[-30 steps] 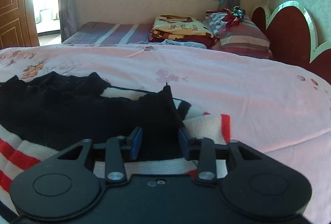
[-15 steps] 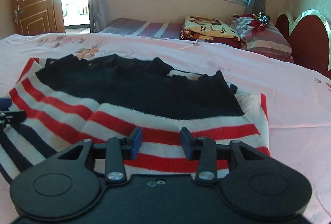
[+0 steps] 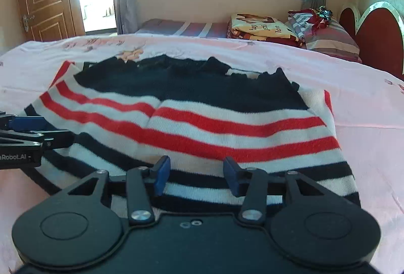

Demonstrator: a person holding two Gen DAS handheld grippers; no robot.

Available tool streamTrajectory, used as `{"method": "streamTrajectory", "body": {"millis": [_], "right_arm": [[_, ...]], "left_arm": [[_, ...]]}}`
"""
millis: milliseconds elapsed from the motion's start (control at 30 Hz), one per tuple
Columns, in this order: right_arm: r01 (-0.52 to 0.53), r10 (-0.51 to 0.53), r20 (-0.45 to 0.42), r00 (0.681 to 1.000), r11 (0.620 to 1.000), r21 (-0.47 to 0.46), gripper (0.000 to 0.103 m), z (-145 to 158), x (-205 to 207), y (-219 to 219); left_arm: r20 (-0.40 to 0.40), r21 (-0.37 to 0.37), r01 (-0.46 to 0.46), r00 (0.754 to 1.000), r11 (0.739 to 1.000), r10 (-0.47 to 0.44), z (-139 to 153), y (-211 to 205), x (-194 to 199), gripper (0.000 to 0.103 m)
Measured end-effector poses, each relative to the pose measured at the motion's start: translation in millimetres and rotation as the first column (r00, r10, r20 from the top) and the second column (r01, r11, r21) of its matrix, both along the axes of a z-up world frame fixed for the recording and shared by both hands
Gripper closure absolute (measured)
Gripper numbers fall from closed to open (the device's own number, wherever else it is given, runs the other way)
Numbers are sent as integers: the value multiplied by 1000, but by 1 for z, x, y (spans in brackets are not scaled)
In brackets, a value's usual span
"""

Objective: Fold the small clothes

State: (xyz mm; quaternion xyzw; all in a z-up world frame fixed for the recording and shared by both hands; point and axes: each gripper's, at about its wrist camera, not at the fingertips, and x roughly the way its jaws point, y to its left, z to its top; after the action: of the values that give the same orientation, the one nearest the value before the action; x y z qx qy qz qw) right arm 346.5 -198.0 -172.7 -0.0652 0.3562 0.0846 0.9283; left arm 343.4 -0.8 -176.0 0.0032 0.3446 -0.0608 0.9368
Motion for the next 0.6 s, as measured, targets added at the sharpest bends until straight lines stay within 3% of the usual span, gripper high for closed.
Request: {"method": "streamTrajectory", "body": {"millis": [600], "right_arm": [[73, -72, 35, 997, 997, -11, 55, -10, -23, -3]], "left_arm": [[4, 42, -2, 1000, 999, 2, -2, -4, -7, 37]]}}
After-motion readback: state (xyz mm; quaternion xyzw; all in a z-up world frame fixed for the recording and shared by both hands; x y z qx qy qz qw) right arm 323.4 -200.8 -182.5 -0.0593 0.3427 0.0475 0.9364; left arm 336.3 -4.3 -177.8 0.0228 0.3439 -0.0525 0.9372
